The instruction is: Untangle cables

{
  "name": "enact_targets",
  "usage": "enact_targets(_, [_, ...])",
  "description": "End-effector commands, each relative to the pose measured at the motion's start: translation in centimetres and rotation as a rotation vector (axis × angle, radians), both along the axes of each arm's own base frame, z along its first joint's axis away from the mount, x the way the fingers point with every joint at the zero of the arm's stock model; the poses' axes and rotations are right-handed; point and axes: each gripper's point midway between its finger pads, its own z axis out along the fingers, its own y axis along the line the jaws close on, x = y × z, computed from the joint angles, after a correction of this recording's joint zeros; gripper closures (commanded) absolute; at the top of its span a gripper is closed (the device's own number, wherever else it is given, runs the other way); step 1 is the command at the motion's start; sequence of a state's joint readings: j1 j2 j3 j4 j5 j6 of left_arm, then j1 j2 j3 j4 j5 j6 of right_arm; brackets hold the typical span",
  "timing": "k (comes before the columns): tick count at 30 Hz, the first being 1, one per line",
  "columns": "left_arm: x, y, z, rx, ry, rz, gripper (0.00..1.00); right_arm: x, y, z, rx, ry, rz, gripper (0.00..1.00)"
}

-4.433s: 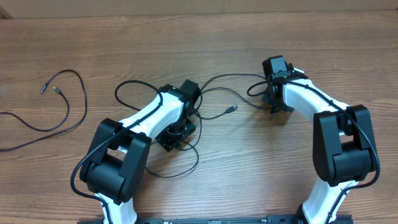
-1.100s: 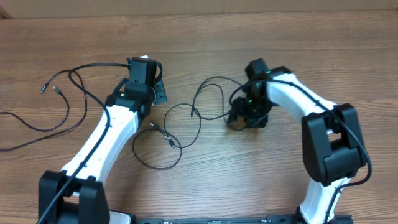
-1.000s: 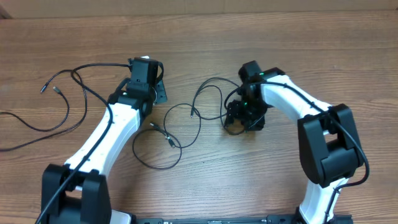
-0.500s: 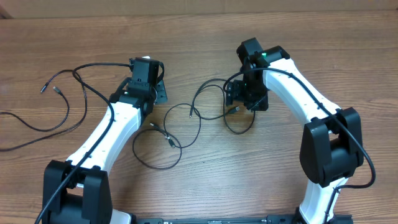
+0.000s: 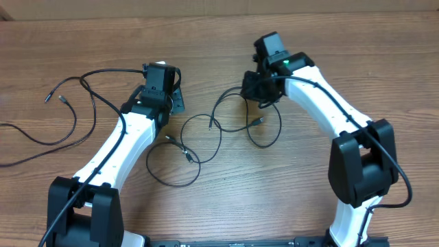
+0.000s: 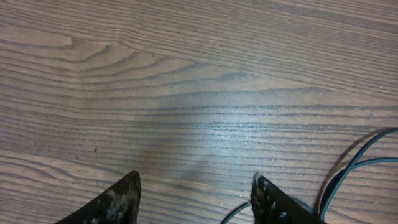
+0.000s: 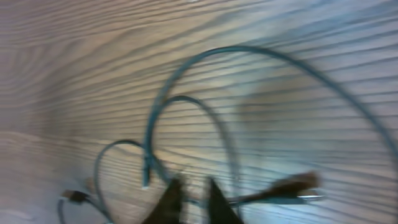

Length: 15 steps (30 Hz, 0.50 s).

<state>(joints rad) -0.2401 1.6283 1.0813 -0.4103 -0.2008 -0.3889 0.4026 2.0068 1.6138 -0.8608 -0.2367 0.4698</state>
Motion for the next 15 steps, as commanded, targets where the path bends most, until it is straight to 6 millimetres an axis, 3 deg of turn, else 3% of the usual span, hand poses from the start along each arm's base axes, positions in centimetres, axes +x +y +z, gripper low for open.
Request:
enact_targets(1, [0.2, 0.6, -0.1, 0.024, -0.003, 0.012, 0.42, -0.8, 2.9, 0.2, 0.02, -0.013, 0.038, 0.96])
enact_targets(5, [0.2, 1.6, 0.1, 0.069, -0.011, 0.045, 0.43, -1.5, 4.1, -0.5, -0.06, -0.044, 0.045, 0.96])
enact_targets(9, [-0.1, 2.8, -0.1, 0.07, 0.003, 0.098, 0.42, -1.9, 5.5, -1.4, -0.08, -0.048, 0.024, 0.82])
enact_targets(15, [-0.4, 4.9, -0.9, -0.062, 0.048, 0.184, 0.36, -2.4, 8.1, -3.7, -0.074, -0.046, 0.067, 0.72])
